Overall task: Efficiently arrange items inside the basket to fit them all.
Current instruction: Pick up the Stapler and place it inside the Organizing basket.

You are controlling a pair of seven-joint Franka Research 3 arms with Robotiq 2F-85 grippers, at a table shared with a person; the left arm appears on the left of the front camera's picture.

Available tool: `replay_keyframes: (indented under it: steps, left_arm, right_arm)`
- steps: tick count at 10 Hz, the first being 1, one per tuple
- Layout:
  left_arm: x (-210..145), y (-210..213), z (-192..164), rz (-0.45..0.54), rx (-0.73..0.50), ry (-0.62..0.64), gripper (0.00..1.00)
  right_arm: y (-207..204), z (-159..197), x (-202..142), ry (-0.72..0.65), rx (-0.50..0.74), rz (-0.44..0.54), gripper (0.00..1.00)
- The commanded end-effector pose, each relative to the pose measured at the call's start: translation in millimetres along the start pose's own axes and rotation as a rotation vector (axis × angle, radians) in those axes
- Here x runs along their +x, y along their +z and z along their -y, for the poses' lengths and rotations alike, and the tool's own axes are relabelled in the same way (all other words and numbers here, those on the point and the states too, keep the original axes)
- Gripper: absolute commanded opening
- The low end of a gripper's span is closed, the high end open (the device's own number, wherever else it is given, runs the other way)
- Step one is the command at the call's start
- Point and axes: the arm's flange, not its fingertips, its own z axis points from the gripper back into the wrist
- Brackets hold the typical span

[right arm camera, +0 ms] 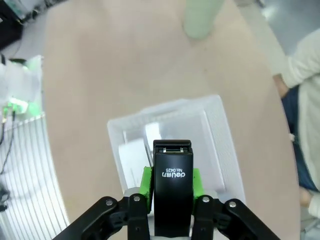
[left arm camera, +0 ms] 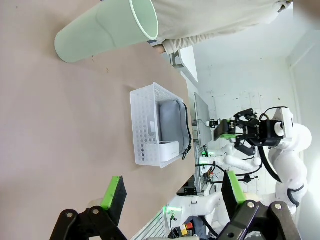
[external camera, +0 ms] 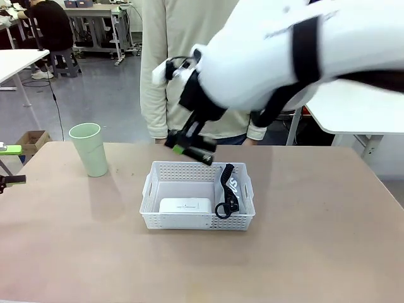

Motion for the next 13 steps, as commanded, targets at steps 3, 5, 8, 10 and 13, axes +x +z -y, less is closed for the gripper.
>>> replay_keyframes:
  steps: [3, 5, 8, 10, 13]
  left_arm:
    - [-1, 2, 4, -0.009, -0.007, 0.011, 1.0]
    - [-1, 2, 4, -0.009, -0.007, 0.011, 1.0]
    - [-1, 2, 4, -0.009, -0.007, 0.011, 1.0]
    - [-1, 2, 4, -0.009, -0.007, 0.011, 1.0]
    - [-1, 2, 4, -0.009, -0.007, 0.011, 1.0]
  right_arm:
    - [-66, -3, -12, 0.145, -0.015, 0.084, 0.19]
    - [-91, 8, -29, 0.197, -0.006, 0.09, 0.19]
    - [-118, 23, -39, 0.228, 0.024, 0.04, 0.19]
    - [-129, 30, -44, 0.245, 0.032, -0.009, 0.19]
    - [-136, 27, -61, 0.31, 0.034, -0.018, 0.19]
